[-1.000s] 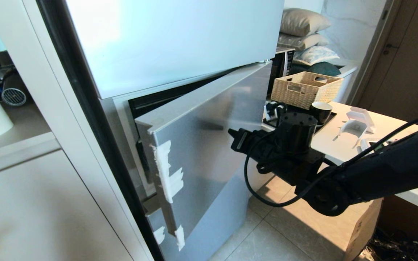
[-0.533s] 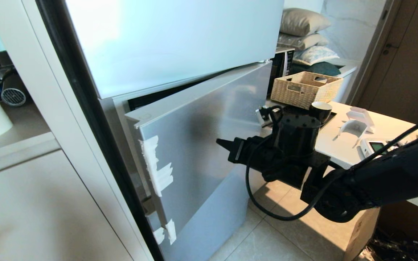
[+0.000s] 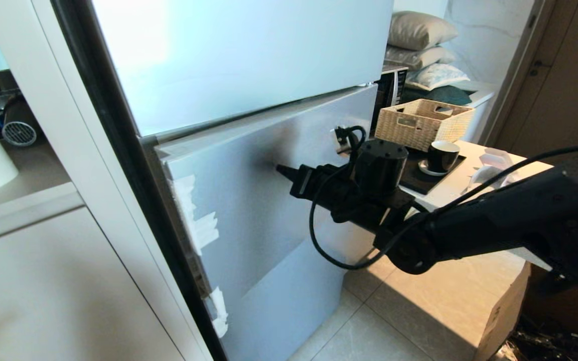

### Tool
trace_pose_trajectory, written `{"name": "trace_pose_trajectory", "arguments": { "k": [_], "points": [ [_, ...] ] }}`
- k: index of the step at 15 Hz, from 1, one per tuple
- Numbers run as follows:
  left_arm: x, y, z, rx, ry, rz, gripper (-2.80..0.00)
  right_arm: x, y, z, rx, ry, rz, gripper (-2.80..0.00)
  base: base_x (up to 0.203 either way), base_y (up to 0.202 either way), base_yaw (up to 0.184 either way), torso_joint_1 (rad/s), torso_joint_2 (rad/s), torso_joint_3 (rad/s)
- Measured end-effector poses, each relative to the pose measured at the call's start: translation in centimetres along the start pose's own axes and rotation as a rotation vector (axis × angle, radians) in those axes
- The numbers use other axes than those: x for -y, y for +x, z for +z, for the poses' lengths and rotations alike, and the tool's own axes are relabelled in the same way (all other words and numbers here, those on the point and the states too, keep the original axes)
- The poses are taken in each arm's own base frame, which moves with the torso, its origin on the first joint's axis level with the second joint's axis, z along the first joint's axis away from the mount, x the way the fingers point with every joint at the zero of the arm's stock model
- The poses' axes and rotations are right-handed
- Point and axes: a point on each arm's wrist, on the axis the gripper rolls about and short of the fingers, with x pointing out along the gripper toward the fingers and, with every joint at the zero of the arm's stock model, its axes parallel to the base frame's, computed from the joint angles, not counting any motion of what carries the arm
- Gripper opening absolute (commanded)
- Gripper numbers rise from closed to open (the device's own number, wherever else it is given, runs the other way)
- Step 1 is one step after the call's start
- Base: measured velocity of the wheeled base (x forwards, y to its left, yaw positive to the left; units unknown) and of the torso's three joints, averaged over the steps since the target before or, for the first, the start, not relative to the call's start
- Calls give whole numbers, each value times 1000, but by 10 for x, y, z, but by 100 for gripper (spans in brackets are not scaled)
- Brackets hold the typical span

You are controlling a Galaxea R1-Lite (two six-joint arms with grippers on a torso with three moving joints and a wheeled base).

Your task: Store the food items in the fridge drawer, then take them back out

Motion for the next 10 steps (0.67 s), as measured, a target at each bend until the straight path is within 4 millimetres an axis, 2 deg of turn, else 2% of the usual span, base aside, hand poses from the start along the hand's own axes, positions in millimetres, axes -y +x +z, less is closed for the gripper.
{"name": "trace_pose_trajectory", "arguments": {
  "k": [3,6,8,10],
  "points": [
    [0,0,0,0,0,0,-280,6,14,-4,23,34,6,-280,0,0,0,0,0,0],
    [0,0,0,0,0,1,-280,1,-1,-3,4,37,-12,-280,0,0,0,0,0,0],
    [0,0,0,0,0,1,-280,-11,-29,-2,-21,23,-33,-280,0,0,0,0,0,0],
    [0,0,0,0,0,1,-280,-30,-76,5,-50,-38,-63,-280,0,0,0,0,0,0]
  ]
}}
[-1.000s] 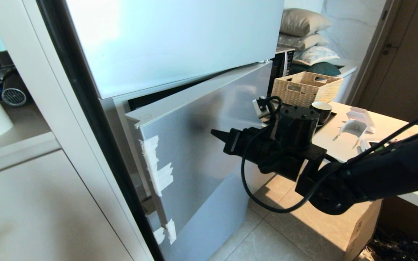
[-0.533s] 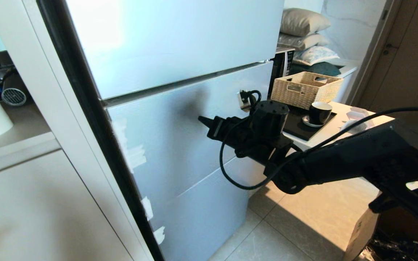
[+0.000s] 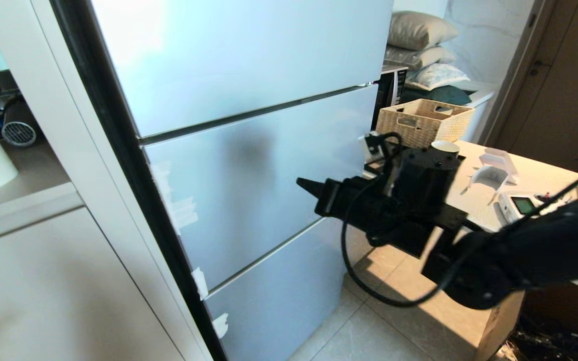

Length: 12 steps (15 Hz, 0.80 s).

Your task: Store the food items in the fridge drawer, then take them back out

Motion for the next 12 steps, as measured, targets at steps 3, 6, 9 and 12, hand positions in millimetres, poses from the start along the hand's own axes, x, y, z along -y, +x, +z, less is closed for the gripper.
{"name": "trace_pose_trajectory", "arguments": {
  "k": [3,6,9,12],
  "points": [
    [0,0,0,0,0,0,-280,-14,-101,21,-18,-161,-123,-280,0,0,0,0,0,0],
    [0,0,0,0,0,0,-280,-15,-215,26,-17,-314,-312,-280,0,0,0,0,0,0],
    [0,0,0,0,0,0,-280,-23,-308,-13,-16,-426,-501,-280,0,0,0,0,0,0],
    [0,0,0,0,0,0,-280,-31,-362,-65,15,-498,-682,-280,0,0,0,0,0,0]
  ]
}}
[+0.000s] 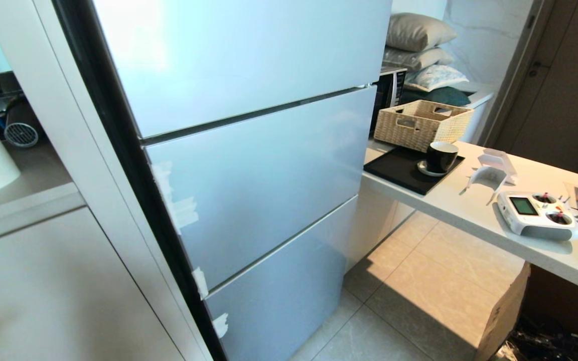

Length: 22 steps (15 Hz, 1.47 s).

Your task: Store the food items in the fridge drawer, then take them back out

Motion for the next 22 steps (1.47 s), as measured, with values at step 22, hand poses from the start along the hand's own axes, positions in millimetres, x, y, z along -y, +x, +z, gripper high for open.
{"name": "trace_pose_trajectory", "arguments": {
  "k": [22],
  "points": [
    [0,0,0,-1,1,1,-280,-5,-27,-48,64,49,-183,-280,0,0,0,0,0,0]
  ]
}}
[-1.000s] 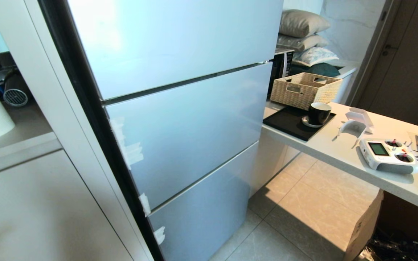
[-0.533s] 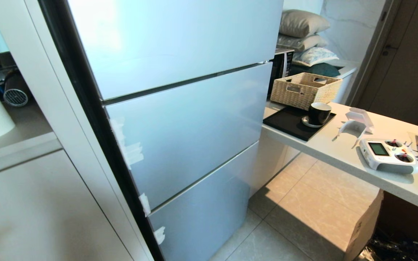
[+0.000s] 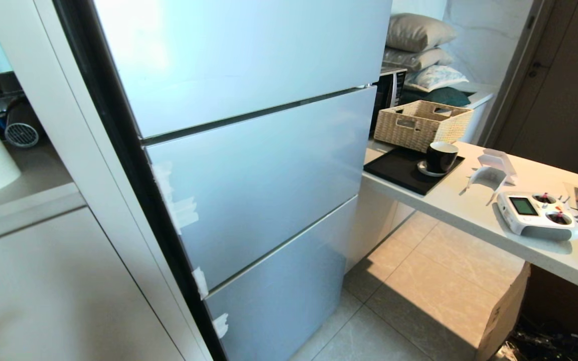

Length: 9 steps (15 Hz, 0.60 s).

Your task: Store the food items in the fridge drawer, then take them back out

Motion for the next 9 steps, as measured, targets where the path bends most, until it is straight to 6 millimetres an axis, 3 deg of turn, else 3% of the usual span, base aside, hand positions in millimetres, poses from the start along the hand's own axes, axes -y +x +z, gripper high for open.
{"name": "trace_pose_trajectory", "arguments": {
  "k": [4,9],
  "points": [
    [0,-6,17,36,-5,2,-280,0,0,0,-2,0,0,-280,0,0,0,0,0,0],
    [0,-4,62,64,-23,-9,-280,0,0,0,-2,0,0,-280,0,0,0,0,0,0]
  ]
}}
